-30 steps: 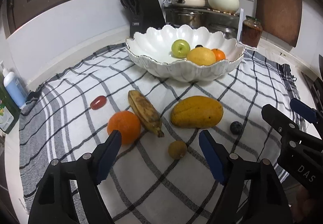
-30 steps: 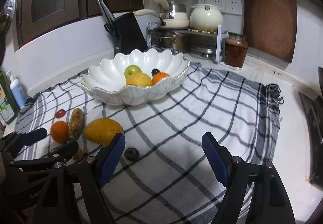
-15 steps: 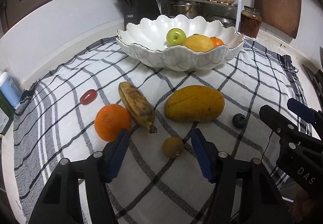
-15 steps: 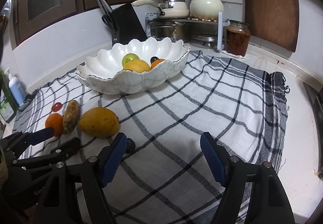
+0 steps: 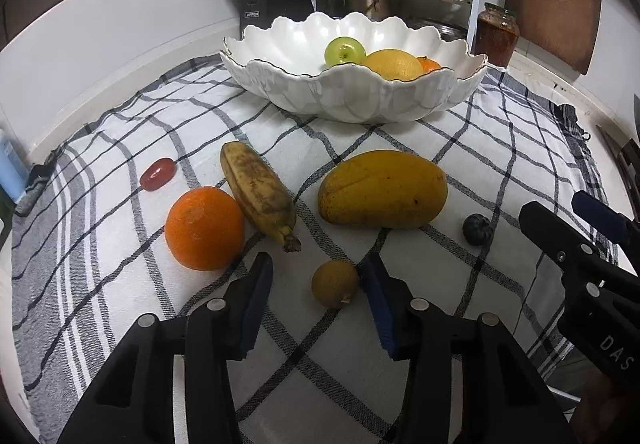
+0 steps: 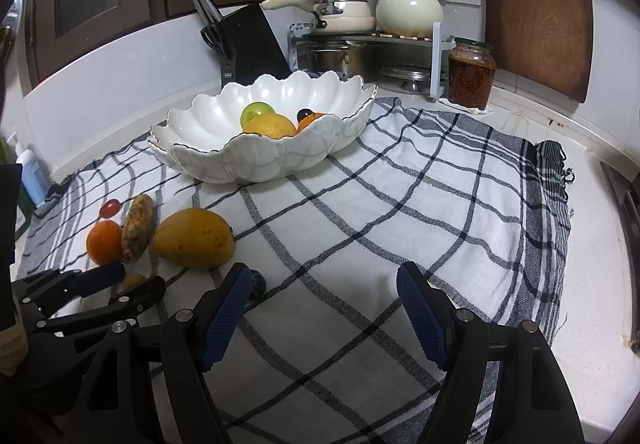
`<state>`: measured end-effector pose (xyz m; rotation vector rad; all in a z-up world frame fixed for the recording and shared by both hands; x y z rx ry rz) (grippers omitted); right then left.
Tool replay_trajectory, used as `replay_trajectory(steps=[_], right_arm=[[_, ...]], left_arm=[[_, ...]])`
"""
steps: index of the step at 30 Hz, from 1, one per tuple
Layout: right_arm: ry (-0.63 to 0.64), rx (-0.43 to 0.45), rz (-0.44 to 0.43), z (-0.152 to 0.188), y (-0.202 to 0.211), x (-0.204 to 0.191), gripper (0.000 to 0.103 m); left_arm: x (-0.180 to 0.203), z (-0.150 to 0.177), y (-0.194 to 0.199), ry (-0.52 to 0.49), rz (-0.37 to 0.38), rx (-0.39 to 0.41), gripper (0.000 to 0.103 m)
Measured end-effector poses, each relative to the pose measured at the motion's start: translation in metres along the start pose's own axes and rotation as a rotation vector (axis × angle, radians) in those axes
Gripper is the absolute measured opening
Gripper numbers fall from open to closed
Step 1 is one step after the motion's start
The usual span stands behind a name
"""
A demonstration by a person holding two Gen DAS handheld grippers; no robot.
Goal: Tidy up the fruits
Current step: 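Move the left tool to the brown kiwi while the right tool approaches the dark berry, then close the left tool on the kiwi while the right tool grasps the dark berry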
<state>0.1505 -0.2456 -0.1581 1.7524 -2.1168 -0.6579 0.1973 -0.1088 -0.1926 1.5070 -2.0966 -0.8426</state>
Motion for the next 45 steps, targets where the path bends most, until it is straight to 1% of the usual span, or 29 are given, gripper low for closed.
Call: replay_trajectory(steps=[3, 4, 6, 10, 17, 21, 25, 28, 32, 41, 45], right_arm=[[0.001, 0.0, 0.0, 0.0, -0.001, 0.0, 0.074], [0.001, 0.001, 0.0, 0.001, -0.001, 0.0, 0.074], [0.001, 0.002, 0.002, 0.001, 0.0, 0.0, 0.074], [0.008, 0.009, 0.006, 0.0, 0.002, 0.0, 0.074], [0.013, 0.014, -0.004, -0.004, 0.006, -0.005, 0.074], [0.033, 0.005, -0.022, -0.003, 0.004, -0.014, 0.073], [0.056, -0.001, -0.04, -0.001, 0.0, -0.027, 0.072], [0.069, -0.01, -0.055, 0.001, -0.005, -0.036, 0.069], [0.085, -0.026, -0.059, 0.004, -0.014, -0.042, 0.061], [0.108, -0.063, -0.077, 0.011, -0.028, -0.046, 0.04], [0.118, -0.082, -0.088, 0.015, -0.033, -0.048, 0.028]], left_arm=[[0.001, 0.0, 0.0, 0.002, 0.013, 0.003, 0.032], [0.001, -0.001, 0.0, 0.003, 0.016, 0.002, 0.031], [0.002, -0.001, 0.0, 0.003, 0.022, 0.002, 0.023], [0.001, 0.0, 0.002, 0.008, 0.026, 0.001, 0.023], [-0.004, -0.001, 0.015, 0.01, 0.024, 0.023, 0.023], [-0.013, 0.001, 0.021, 0.015, 0.008, 0.031, 0.023], [-0.025, 0.005, 0.021, 0.034, -0.005, 0.02, 0.023], [-0.031, 0.006, 0.024, 0.038, -0.012, 0.03, 0.023], [-0.037, 0.005, 0.025, 0.047, -0.013, 0.037, 0.023], [-0.037, 0.007, 0.021, 0.062, 0.005, 0.026, 0.023], [-0.037, 0.007, 0.019, 0.06, 0.007, 0.022, 0.023]])
Point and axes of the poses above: each gripper's, at about its wrist camera, not at the fingertips, and y roughly against the way its jaws point, x to its right, z to its underside, the point moved 7 cm from there along -y, roughly the way its jaws point, and after that the axes turned 7 degrees about x, right-handed, at the moved point
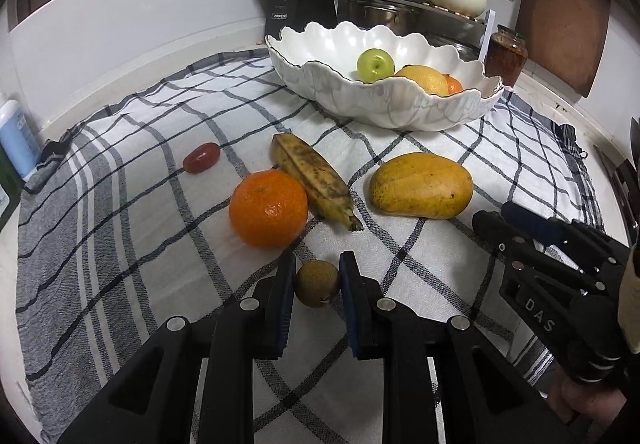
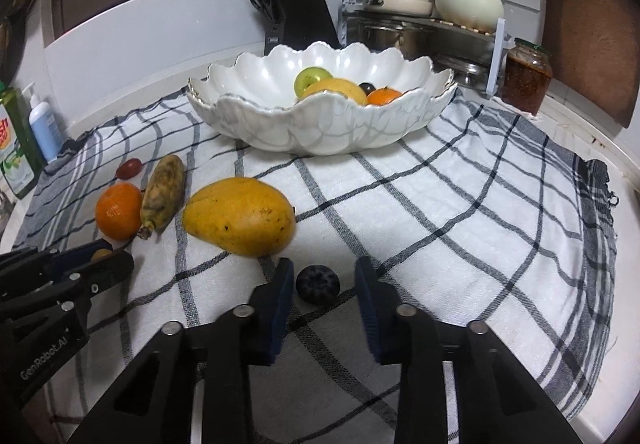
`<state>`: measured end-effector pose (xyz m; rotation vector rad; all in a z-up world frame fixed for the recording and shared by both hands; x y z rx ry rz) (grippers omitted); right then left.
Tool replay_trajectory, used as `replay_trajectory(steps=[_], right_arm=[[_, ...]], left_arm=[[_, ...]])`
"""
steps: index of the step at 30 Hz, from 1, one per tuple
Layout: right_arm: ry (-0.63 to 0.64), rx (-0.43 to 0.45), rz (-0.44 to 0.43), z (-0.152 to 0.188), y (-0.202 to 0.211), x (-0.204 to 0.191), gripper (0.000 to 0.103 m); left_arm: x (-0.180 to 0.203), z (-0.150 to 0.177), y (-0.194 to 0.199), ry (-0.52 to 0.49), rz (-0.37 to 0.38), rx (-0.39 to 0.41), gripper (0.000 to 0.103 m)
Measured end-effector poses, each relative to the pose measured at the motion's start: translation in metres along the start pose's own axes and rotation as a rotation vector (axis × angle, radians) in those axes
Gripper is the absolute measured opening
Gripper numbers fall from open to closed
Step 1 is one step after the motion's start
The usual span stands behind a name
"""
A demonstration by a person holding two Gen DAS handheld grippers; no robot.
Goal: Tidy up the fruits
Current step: 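Close the left tool on the kiwi while the right tool grasps the dark berry, then carry the kiwi and dark berry over the white bowl with both tools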
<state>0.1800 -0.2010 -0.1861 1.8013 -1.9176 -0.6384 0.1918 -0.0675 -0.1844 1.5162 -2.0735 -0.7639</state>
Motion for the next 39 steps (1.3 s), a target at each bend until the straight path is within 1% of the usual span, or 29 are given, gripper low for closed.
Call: replay_trajectory(steps=[2, 12, 18, 28, 39], right_arm=[[0.016, 0.004, -0.008, 0.0, 0.0, -0.002, 0.023], [0.015, 0.013, -0.022, -0.002, 0.007, -0.005, 0.023], [0.001, 0.035, -0.018, -0.012, 0.018, 0.0, 0.023], [-0.022, 0.069, -0.01, -0.037, 0.03, 0.014, 0.023], [-0.018, 0.116, 0.003, -0.076, 0.033, 0.024, 0.023]], left_arm=[[0.0, 0.0, 0.0, 0.001, 0.002, -0.002, 0.023], [0.001, -0.003, 0.003, -0.003, 0.0, 0.007, 0.023], [0.007, -0.011, 0.011, -0.013, 0.006, 0.013, 0.023], [0.02, -0.043, 0.019, -0.039, 0.02, 0.051, 0.023], [0.024, -0.084, 0.011, -0.038, 0.026, 0.089, 0.023]])
Point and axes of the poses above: each gripper's, at about its wrist camera, not at the fingertips, and y roughly against the way its jaws point, x to its right, z to its underside, the point moved 7 cm from there along -y, roughly the way its jaws point, and after that the axes turned 7 degrees about x, right-handed, at the moved point
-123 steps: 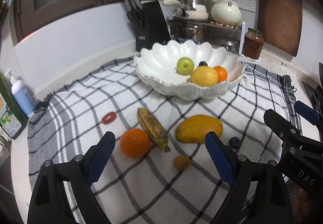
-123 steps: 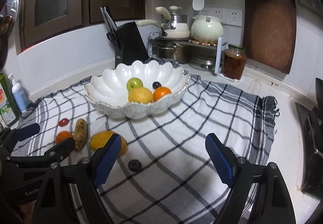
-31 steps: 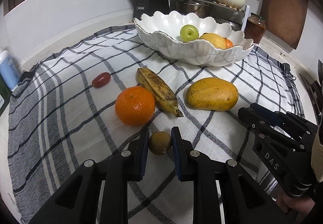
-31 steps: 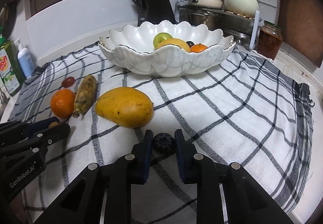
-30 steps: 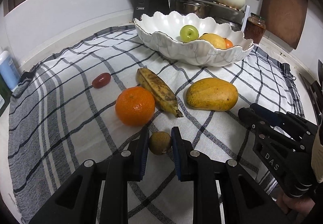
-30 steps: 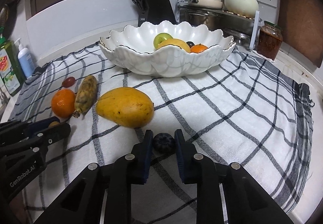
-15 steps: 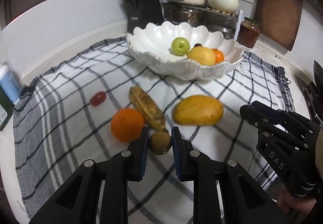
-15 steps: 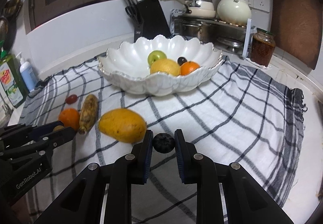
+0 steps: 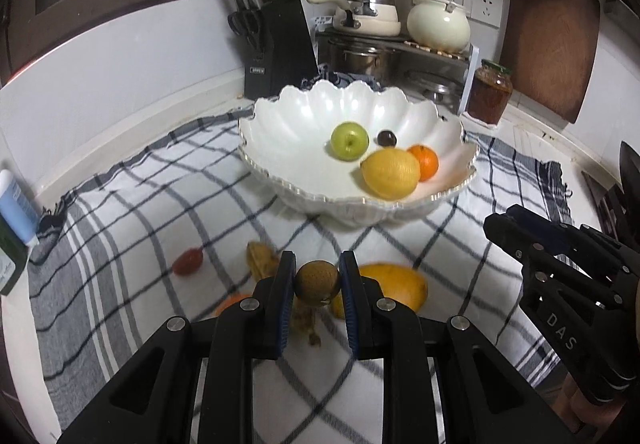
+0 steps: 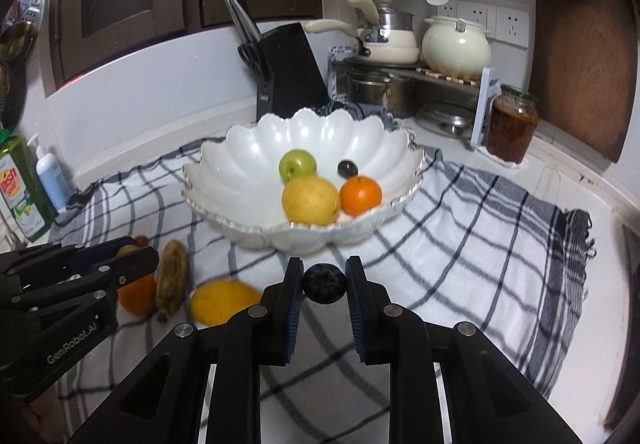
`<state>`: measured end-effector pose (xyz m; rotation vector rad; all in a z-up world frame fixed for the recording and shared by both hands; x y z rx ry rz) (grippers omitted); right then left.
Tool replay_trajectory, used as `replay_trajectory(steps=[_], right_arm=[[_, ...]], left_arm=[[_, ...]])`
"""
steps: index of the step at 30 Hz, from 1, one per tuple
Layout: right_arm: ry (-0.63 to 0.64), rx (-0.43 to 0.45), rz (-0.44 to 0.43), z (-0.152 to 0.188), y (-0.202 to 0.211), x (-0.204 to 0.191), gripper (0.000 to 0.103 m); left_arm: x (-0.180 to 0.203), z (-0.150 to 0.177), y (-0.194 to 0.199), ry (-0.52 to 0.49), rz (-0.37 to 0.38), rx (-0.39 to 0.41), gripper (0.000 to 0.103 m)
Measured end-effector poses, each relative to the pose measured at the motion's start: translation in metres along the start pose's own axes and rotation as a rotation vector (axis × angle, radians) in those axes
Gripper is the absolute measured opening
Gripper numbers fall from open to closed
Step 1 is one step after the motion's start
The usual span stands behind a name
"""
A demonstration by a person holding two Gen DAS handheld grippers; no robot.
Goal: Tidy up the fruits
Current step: 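Carry the kiwi and dark berry over the white bowl with both tools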
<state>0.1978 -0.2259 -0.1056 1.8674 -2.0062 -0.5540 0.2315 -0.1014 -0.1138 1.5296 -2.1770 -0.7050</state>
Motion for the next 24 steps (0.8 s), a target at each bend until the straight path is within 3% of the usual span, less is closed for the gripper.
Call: replay_trajectory(steps=[14, 24], right_arm=[[0.024, 0.052, 0.004, -0.053, -0.028, 0.008, 0.023], [0.003, 0.007, -0.002, -0.054, -0.065, 0.019, 0.023]], left_arm=[[-0.006, -0.053, -0.032, -0.003, -0.008, 0.046, 0.023], [-0.002, -0.07, -0.076, -0.014, -0.01, 0.028, 0.023]])
Point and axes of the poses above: each gripper's, at about its wrist camera, not at the fingertips, and y roughly against the way its jaws point, x to its right, z to its underside, the point moved 7 cm from there along -y, roughly the way its jaws point, and after that the axes turned 7 degrees about x, right-handed, at the moved point
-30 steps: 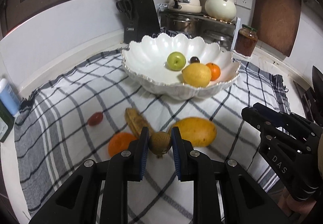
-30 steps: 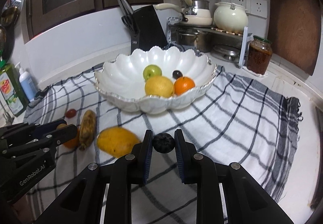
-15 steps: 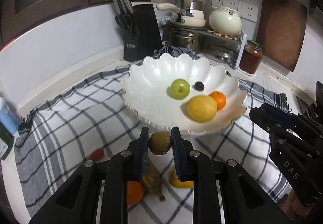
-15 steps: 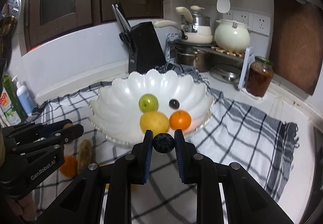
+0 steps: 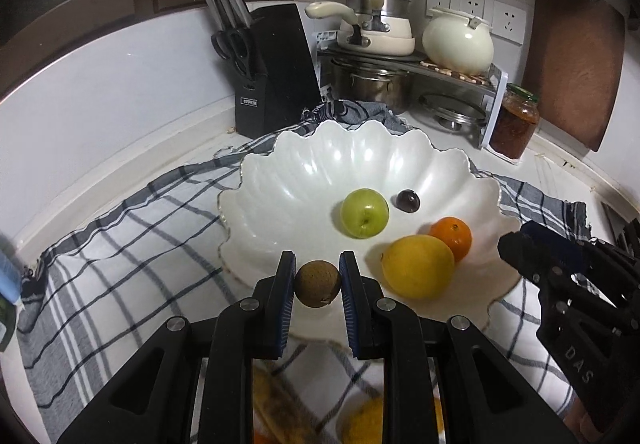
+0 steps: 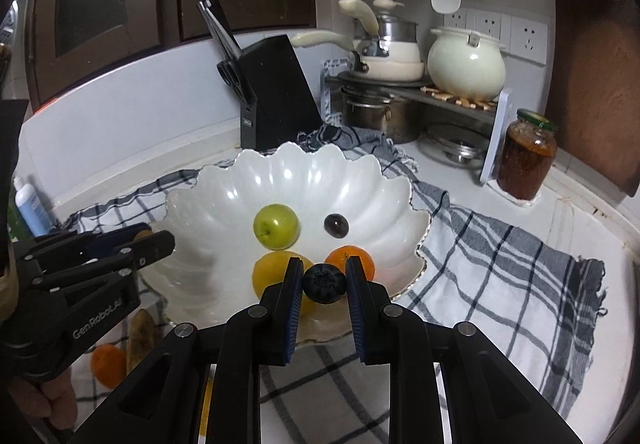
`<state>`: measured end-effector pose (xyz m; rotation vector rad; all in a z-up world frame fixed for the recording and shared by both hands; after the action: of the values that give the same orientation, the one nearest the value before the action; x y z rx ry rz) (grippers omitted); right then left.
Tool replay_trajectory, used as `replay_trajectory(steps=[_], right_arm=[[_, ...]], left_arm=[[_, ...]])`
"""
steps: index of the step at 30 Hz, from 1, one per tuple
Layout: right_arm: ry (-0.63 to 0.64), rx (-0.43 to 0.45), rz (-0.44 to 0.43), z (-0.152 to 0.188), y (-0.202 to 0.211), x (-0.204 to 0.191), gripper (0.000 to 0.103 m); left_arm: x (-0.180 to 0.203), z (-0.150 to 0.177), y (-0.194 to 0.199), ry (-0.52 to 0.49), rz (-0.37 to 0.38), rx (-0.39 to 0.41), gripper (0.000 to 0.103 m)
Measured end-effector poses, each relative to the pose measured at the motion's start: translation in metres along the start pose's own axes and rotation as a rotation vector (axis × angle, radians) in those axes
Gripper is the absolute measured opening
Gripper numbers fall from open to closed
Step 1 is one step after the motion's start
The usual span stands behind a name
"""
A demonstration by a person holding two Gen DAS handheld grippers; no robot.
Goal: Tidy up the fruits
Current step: 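Carry the kiwi and dark berry over the white bowl with both tools, then open both tools to drop the kiwi and berry into the bowl, then move the left tool to the orange while the right tool approaches the banana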
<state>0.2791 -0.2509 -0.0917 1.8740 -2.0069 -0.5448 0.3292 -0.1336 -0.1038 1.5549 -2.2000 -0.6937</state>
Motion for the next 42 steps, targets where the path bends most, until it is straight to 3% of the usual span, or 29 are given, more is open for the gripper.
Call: replay_trajectory(steps=[8, 11, 12, 16, 18, 23, 32, 42], right_arm=[[-0.002, -0.038, -0.028, 0.007, -0.016, 0.004, 0.023], [0.004, -0.034, -0.031, 0.009, -0.017, 0.003, 0.025], [0.005, -0.035, -0.031, 0.009, -0.017, 0.003, 0.029], [0.007, -0.024, -0.018, 0.008, -0.013, 0.003, 0.037], [0.008, -0.014, -0.013, 0.008, -0.009, 0.003, 0.048], [0.007, 0.017, 0.0, 0.004, 0.004, -0.001, 0.055], [-0.006, 0.054, 0.013, 0.003, 0.032, -0.016, 0.074], [0.006, 0.064, 0.001, 0.011, 0.055, -0.038, 0.074]], left_arm=[[0.006, 0.007, -0.022, -0.011, 0.004, -0.037, 0.024], [0.006, 0.007, -0.022, -0.014, -0.005, -0.031, 0.047], [0.004, 0.007, -0.021, -0.01, -0.011, -0.027, 0.05], [0.001, 0.008, -0.017, -0.01, -0.02, -0.028, 0.051], [0.0, 0.009, -0.013, -0.016, -0.03, -0.023, 0.051], [-0.007, 0.008, 0.004, -0.011, -0.059, 0.004, 0.066], [-0.026, 0.016, 0.043, 0.02, -0.09, 0.02, 0.082], [-0.046, 0.038, 0.079, 0.036, -0.13, 0.025, 0.087]])
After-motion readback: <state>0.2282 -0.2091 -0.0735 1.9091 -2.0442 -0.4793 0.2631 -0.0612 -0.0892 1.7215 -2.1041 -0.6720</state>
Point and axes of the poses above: each gripper's, at about its wrist camera, not at the fingertips, and y roughly against the way its jaws point, x to its right, z to its underside, the point moved 7 cm from there along -y, roughly the way its jaws point, and after that the axes turned 7 degrees about x, right-handed, at the moved point
